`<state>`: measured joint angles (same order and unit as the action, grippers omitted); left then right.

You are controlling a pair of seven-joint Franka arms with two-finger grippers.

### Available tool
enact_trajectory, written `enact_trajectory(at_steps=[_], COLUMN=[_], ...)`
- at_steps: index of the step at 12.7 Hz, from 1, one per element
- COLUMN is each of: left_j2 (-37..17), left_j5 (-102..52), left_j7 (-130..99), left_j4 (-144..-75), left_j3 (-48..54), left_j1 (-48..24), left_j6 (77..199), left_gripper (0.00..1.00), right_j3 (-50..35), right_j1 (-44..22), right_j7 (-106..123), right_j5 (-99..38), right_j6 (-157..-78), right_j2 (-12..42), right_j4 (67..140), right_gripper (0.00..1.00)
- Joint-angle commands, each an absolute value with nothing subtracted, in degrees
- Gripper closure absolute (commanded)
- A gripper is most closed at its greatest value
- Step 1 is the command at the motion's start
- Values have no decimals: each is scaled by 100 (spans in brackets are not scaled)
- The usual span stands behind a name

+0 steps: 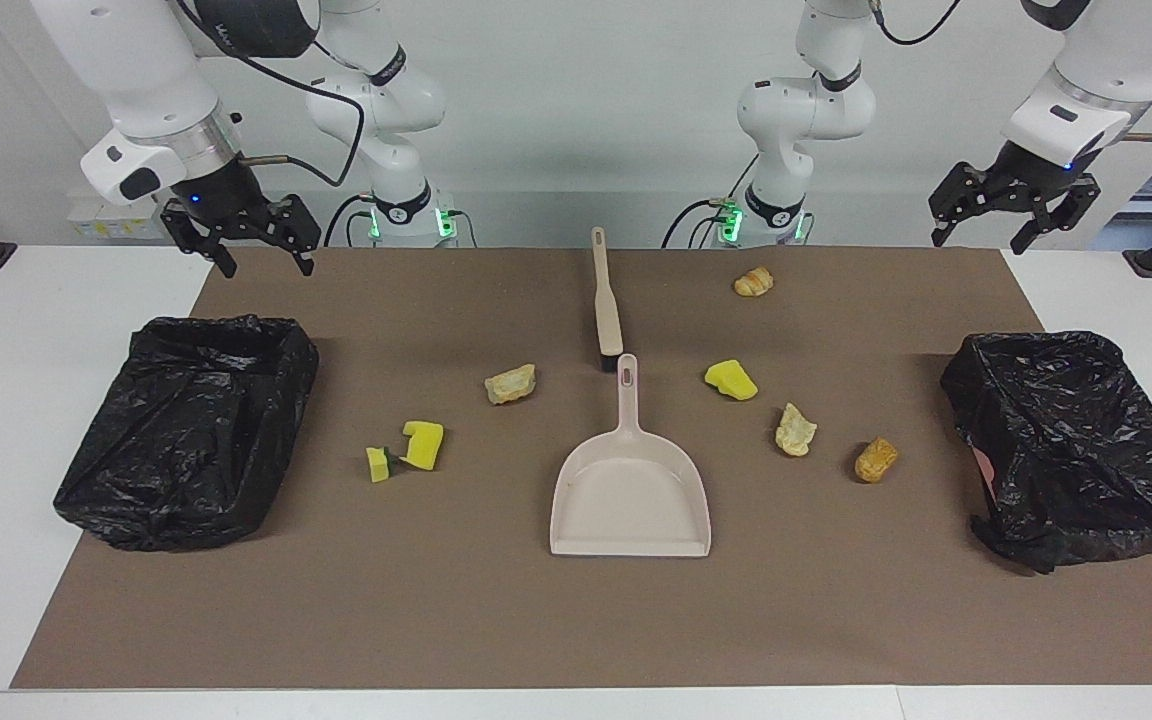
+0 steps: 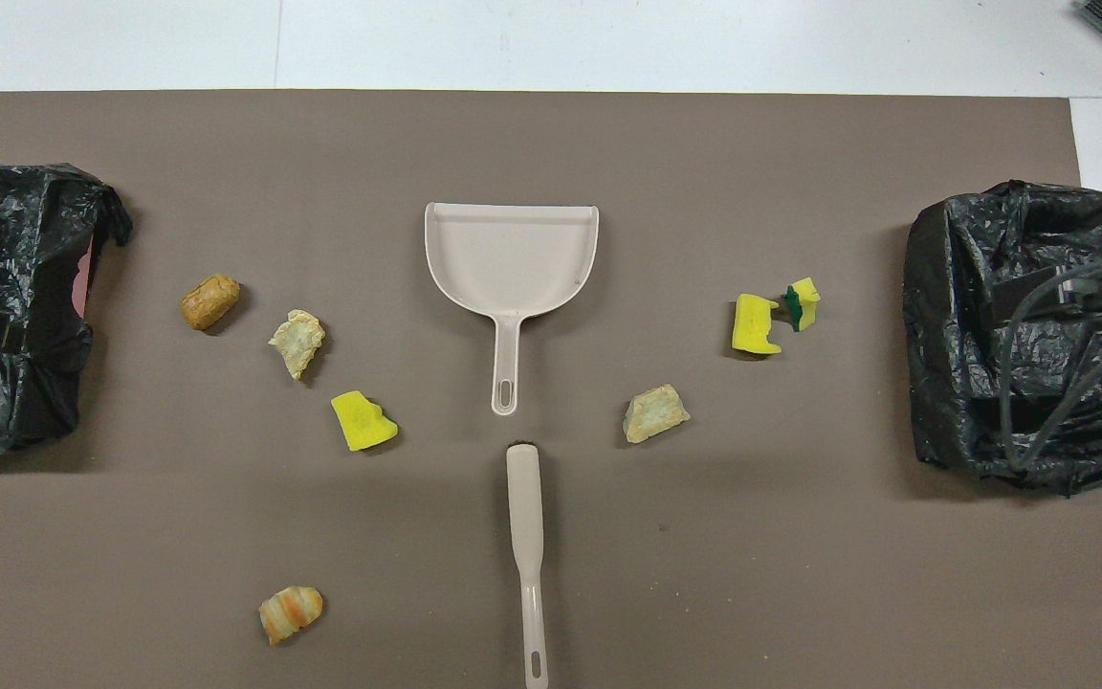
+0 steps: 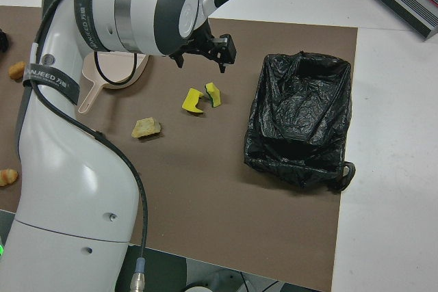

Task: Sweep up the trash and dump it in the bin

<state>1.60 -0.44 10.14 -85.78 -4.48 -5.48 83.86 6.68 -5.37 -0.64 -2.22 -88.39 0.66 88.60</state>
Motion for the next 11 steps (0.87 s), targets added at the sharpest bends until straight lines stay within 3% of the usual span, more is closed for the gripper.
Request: enact_trajectory(at_steps=[1,11], left_j2=[228,255], left_j5=[-62,-62], left_j7=[1019,949], left_j4=[-8612,-8622], left_j3=[-448,-457], left_j1=[-571,-536], left_j6=[8297,8235], left_gripper=[0,0], right_j3=[642,571], right_j1=[-518,-580], right_j7=[-202,-193], right_j5=[50,44], right_j6=[-8824,-8552], right_j2=[-26,-105], right_j4=[8939,8991], right_gripper=[0,0])
